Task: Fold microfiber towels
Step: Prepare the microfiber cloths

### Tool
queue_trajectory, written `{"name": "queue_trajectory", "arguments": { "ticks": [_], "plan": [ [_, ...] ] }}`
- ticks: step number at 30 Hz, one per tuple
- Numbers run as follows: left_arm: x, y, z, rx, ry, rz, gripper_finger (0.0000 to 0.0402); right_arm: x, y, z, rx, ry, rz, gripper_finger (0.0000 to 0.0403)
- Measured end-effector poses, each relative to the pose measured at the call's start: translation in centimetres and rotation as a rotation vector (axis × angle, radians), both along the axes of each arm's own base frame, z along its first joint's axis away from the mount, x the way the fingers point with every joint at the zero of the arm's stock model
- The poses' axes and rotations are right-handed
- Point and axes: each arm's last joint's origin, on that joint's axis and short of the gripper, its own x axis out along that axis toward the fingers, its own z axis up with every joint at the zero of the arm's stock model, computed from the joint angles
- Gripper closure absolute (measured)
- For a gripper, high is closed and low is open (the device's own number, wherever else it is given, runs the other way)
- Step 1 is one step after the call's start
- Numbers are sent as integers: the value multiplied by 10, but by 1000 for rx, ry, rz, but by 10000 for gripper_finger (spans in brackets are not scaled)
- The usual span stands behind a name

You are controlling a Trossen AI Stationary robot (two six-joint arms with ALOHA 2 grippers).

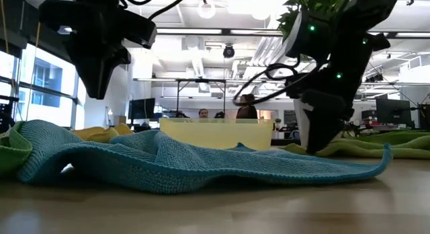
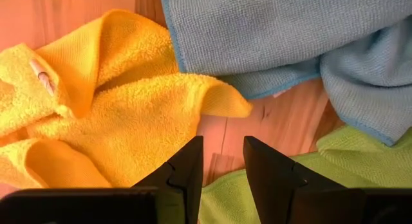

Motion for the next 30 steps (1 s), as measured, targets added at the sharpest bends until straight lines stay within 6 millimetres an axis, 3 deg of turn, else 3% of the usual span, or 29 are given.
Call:
{"name": "queue_trajectory", "arguments": {
  "ticks": [11, 16, 20, 24, 30],
  "plan": [
    [-2, -1, 0, -22, 19, 43, 300, -47, -17, 11, 14, 333, -241, 247],
    [-6, -2, 0, -54, 64, 97, 300, -61, -20, 30, -5, 399, -337, 247],
    [-7, -6, 0, -63, 67, 149, 300, -56, -22, 65, -87, 351, -341, 247],
    [-9, -16, 0, -141, 85, 206, 300, -38, -18, 103, -34, 178, -346, 247],
    [-15, -45, 0, -167, 103, 237, 300, -9, 17, 134, 103, -115, -182, 247]
  ]
}}
